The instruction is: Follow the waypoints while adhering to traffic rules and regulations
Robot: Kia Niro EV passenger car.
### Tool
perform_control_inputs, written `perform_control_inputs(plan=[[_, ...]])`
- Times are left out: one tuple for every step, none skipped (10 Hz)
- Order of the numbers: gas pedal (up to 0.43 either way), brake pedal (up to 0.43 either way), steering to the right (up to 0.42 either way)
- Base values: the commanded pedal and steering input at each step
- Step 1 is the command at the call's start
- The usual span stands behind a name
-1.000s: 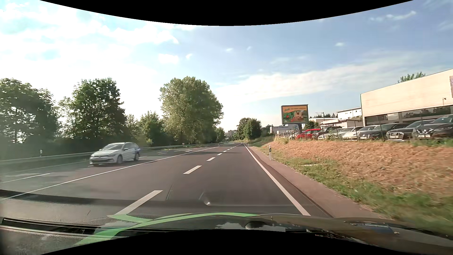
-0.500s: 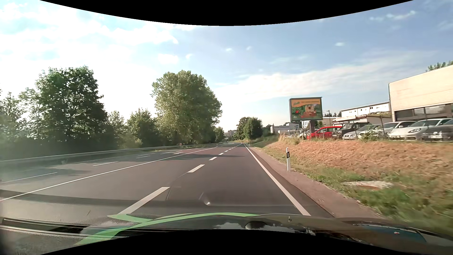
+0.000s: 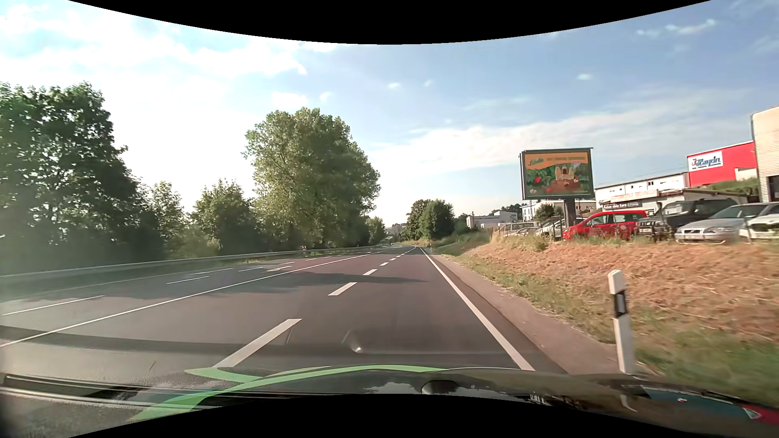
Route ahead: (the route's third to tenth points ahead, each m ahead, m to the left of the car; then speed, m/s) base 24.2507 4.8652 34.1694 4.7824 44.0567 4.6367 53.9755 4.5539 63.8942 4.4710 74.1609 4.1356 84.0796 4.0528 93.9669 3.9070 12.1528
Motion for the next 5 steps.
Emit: perform_control_inputs(plan=[[0.280, 0.000, -0.004], [0.268, 0.000, -0.002], [0.268, 0.000, -0.002], [0.268, 0.000, -0.002], [0.268, 0.000, -0.001]])
